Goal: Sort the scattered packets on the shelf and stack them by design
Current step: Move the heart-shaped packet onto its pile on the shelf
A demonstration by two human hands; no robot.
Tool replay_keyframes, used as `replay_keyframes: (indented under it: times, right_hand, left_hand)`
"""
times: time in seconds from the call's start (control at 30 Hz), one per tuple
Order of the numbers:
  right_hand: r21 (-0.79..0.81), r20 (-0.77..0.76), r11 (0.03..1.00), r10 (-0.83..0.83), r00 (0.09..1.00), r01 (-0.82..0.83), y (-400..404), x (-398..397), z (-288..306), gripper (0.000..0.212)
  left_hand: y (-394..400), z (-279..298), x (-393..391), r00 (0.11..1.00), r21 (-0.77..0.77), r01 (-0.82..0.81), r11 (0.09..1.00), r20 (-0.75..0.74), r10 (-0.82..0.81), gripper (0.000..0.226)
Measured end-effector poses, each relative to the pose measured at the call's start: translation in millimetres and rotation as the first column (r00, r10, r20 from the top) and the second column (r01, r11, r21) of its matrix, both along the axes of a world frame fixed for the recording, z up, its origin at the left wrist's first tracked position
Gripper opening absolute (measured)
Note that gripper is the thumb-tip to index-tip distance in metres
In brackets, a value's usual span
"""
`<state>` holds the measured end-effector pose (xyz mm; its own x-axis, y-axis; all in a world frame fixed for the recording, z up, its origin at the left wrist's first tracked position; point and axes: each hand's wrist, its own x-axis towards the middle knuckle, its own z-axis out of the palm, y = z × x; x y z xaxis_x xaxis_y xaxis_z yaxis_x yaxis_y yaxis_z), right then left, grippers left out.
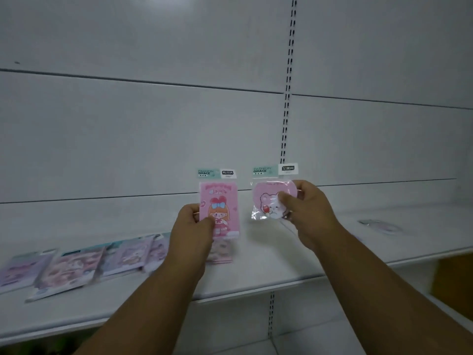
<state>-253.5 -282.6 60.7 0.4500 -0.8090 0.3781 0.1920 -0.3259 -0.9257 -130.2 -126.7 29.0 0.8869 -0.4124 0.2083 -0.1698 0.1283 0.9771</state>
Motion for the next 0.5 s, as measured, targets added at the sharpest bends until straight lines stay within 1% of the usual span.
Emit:
replay_keyframes:
  times: [0.07,0.2,0.27,0.4,0.5]
  right_hand:
    - [0.003,0.015,1.0,-0.012,1.0,0.012,-22.7,-32.3,4.7,0.013]
    - [-0.008,0.037,0.998,-0.066,0.997,0.066,-82.2,-98.4,8.1,0.015]
    - [-0.014,0.047,0.997,-0.079,0.996,0.08,-117.8,-127.9,8.3,0.018]
    - [-0.012,0.032,1.0,-0.024,0.999,0.024,-188.5,-169.1,12.7,0.018]
    - [-0.003,0.009,1.0,0.019,1.0,-0.019,-229.9,-184.2,16.7,0.015]
  left_hand:
    - [-35.2,0.3,-18.2,0.999,0.048,0.052,0.997,0.014,-0.053,0.018]
    - [-119.0,-2.1,-65.9,0.985,0.099,0.171,0.98,-0.019,-0.17,0.015]
    - [-164.2,-5.6,-89.2,0.979,0.126,0.206,0.97,-0.041,-0.202,0.013]
    - [-245.8,-12.3,-120.6,0.982,0.239,0.19,0.952,-0.057,-0.181,0.01]
    - [-289.5,-15.3,-129.3,0.988,0.339,0.151,0.929,-0.059,-0.14,0.009]
